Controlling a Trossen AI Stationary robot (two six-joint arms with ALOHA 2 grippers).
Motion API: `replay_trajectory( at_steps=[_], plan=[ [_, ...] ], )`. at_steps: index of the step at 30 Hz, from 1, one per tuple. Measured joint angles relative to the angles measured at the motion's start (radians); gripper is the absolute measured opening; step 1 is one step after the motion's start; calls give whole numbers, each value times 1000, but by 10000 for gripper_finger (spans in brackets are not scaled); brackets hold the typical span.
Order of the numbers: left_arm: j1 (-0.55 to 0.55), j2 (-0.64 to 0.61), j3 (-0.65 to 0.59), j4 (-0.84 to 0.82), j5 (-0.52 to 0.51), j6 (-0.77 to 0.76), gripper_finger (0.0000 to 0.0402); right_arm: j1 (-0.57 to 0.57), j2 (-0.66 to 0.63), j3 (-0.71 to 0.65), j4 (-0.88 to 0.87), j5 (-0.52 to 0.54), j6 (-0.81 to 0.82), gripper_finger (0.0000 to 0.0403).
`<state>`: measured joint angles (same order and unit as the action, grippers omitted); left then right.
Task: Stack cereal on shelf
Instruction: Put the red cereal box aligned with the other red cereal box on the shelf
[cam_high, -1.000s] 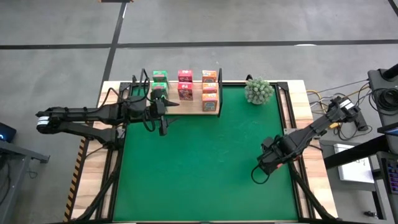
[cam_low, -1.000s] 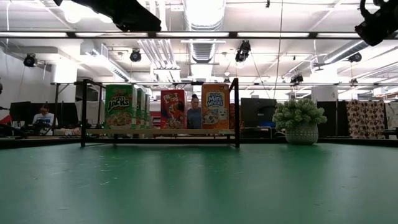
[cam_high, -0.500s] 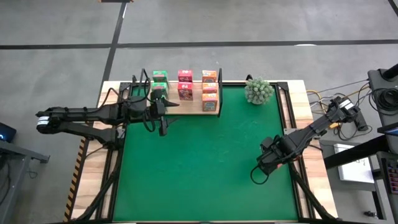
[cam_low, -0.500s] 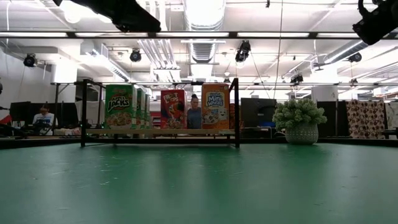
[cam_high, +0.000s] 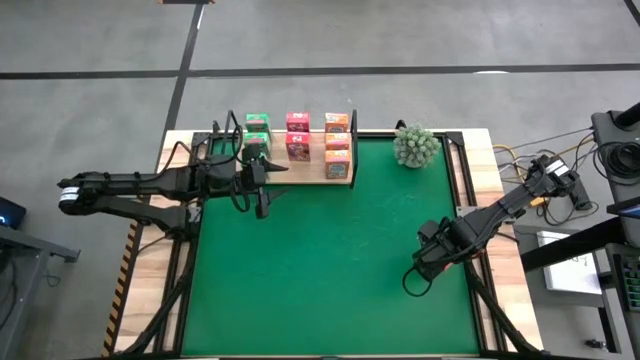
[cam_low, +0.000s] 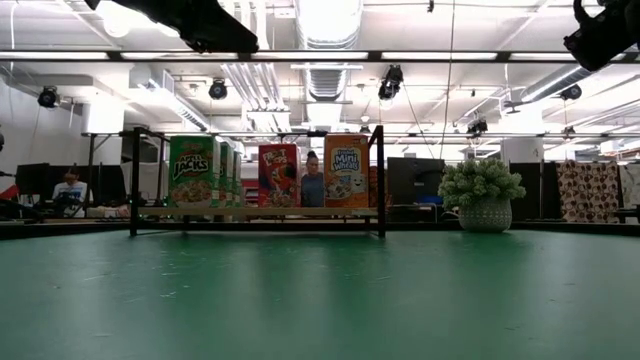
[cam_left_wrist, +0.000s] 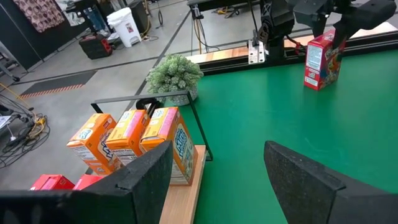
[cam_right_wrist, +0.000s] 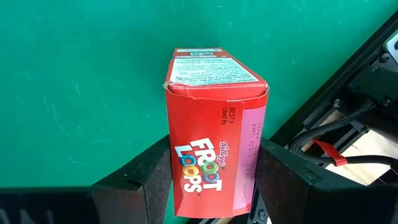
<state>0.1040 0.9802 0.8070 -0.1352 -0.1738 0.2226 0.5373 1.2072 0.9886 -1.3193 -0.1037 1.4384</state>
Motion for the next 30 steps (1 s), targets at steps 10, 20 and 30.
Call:
replay_trajectory(
  at_steps=[10,20,30],
  plan=[
    [1,0,0,0,0,0,236,0,0,1,9,27,-12,192],
    [0,0,0,0,0,-7,236,0,0,1,21,53,-13,189],
    [0,0,0,0,0,-7,236,0,0,1,28,55,-25,154]
  ],
)
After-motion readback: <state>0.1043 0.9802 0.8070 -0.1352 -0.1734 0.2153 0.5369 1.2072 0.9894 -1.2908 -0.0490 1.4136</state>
